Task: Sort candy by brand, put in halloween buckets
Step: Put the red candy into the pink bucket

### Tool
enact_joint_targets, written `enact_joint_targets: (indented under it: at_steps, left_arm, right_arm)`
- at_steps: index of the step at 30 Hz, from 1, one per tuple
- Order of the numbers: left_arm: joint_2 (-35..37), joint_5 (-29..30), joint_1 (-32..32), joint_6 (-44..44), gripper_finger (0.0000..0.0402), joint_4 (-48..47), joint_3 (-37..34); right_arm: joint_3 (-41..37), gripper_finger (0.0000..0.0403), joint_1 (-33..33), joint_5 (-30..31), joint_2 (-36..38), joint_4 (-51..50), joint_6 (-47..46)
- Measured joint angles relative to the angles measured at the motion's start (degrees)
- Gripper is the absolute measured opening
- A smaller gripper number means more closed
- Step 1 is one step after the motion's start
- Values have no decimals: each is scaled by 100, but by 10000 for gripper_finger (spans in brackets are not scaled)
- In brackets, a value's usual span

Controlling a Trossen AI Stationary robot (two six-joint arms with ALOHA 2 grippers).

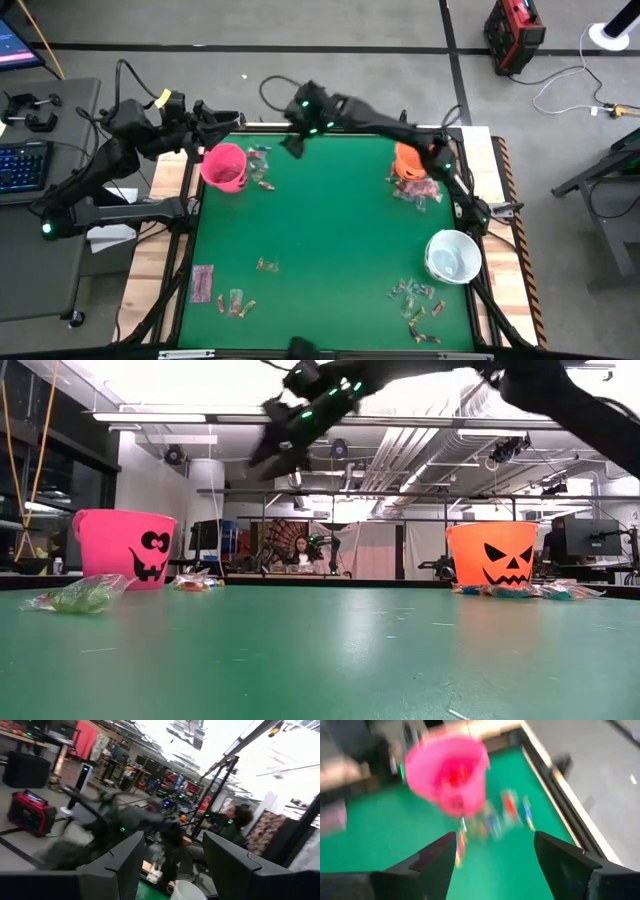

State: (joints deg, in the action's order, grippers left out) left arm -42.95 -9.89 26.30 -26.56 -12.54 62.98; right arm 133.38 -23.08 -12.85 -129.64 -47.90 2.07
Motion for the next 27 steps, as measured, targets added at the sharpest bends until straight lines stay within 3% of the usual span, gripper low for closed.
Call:
enact_joint_targets:
  at_steps: [7,10,14,17,21,27]
  left_arm:
    - [-134,174,2,126,193,-3,0]
    - [-174,179,2,172,194,-14,0]
    - [-192,179,2,177,193,-11,0]
    - [-191,179,2,185,193,-10,0]
    - [-191,193,2,417,193,-10,0]
    - [-209,430,4,428,193,-9,0]
  right_arm:
    - [-353,245,-132,-1,627,-3018,734]
    - [-1165,243,-9,-76,1189,-3194,727]
    - [-3033,242,209,-26,2447,-2576,318]
    - [-4605,242,403,127,3649,-1983,-549]
    - [-6284,242,861,640,5187,-1715,-2404]
    - [-7553,242,1562,1434,6580,-2334,-5816]
